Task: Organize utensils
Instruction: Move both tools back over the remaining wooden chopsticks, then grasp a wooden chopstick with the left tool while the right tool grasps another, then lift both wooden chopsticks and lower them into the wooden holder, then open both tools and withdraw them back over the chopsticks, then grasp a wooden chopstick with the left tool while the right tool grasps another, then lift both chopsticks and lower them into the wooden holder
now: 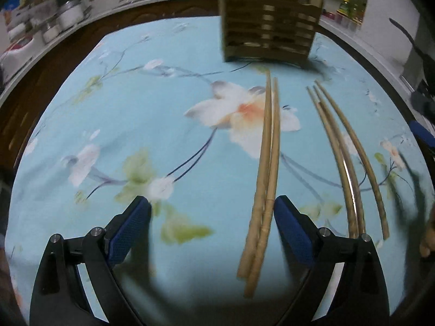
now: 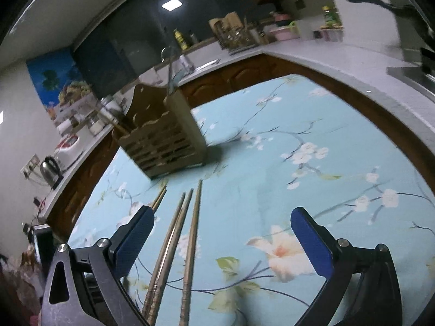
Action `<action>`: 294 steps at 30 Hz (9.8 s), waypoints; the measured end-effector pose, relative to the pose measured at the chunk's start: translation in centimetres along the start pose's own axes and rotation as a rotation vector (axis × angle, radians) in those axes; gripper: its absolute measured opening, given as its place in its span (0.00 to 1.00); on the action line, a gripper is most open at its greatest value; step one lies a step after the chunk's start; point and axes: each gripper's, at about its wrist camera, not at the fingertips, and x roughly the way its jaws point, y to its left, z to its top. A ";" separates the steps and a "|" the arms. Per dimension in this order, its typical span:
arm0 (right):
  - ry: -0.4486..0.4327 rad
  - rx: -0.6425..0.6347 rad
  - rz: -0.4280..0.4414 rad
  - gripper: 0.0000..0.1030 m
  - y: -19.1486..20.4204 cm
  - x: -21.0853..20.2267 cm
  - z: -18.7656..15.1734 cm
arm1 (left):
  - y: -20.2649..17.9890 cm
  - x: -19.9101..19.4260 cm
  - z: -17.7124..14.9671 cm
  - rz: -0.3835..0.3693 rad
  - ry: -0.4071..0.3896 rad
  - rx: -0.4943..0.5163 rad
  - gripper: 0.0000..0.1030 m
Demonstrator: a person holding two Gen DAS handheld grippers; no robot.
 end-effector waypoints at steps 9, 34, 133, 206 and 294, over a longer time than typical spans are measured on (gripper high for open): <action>0.172 -0.093 -0.005 0.48 2.2 7.1 1.3 | 0.1 1.0 6.9 -0.115 -0.062 -0.011 0.91; 0.277 -0.205 -0.067 0.11 3.6 13.5 2.9 | -5.4 8.3 13.0 -0.110 -0.020 0.217 0.35; -0.235 -0.110 0.049 0.06 7.4 5.4 17.4 | 3.7 -4.0 21.9 -0.250 -0.597 -0.239 0.05; 0.047 -0.050 -0.003 0.62 2.7 -0.1 -0.7 | -3.8 0.7 0.9 -0.051 -0.068 0.149 0.58; -0.170 -0.200 0.149 0.05 8.9 -7.8 10.3 | 7.5 -15.4 9.0 -0.384 -0.486 -0.036 0.04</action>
